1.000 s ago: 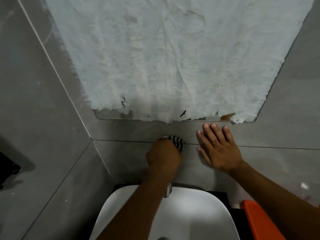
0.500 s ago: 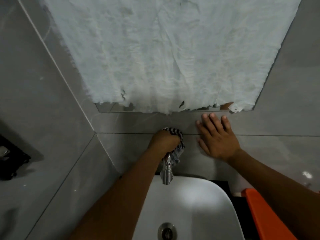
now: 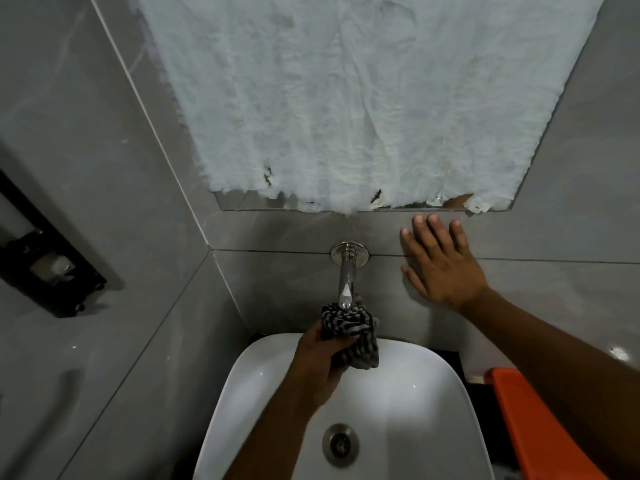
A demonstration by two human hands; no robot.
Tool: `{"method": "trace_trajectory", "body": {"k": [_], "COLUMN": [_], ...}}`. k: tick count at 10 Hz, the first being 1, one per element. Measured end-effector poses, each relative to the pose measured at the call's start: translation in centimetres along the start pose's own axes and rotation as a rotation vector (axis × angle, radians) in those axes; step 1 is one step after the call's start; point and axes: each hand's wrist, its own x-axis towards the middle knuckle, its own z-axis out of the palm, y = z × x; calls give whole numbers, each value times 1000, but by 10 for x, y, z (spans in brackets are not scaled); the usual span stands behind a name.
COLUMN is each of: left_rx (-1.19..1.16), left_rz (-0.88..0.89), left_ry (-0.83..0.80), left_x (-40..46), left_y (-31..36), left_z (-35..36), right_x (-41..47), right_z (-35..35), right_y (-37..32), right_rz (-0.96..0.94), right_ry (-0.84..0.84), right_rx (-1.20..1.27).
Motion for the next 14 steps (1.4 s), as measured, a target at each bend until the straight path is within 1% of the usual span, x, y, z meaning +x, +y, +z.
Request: {"method": "trace_trajectory", "body": {"k": [1, 2, 3, 4, 5, 6, 7, 8, 9, 10, 11, 12, 13, 14], "left_rx": [90, 703, 779, 925, 1004, 924, 439, 604, 1535, 1436, 214, 207, 541, 801], "left_rz": [-12, 254, 389, 413, 278, 107, -253, -164, 96, 81, -370, -257, 47, 317], "left_ry": [-73, 282, 431, 377, 339, 394, 241, 177, 313, 256, -158, -153, 75, 141], "left_x": [1, -3, -12, 0, 28, 64, 83, 95, 85, 87, 78, 70, 50, 23], "left_y": [7, -5, -9, 13, 43, 72, 103, 95, 59, 58, 78, 67, 36, -8], "left_z": [-6, 13, 33, 36, 45, 54, 55, 51, 59, 52, 29, 26, 23, 1], "right_x": [0, 0, -1, -1, 1, 1, 0, 0, -1, -3, -4, -4, -3, -3], "right_z": [1, 0, -1, -2, 0, 4, 9, 12, 14, 17, 19, 18, 15, 12], "right_y": [-1, -3, -4, -2, -6, -6, -7, -7, -7, -6, -7, -7, -7, -8], "right_rz": [10, 23, 25, 15, 34, 28, 26, 39, 29, 30, 40, 38, 38, 37], "right_ry": [-11, -13, -31, -36, -27, -10, 20, 34, 38, 43, 51, 48, 27, 6], "right_rx": [-3, 11, 33, 37, 44, 26, 25, 30, 14, 15, 23, 27, 44, 59]}}
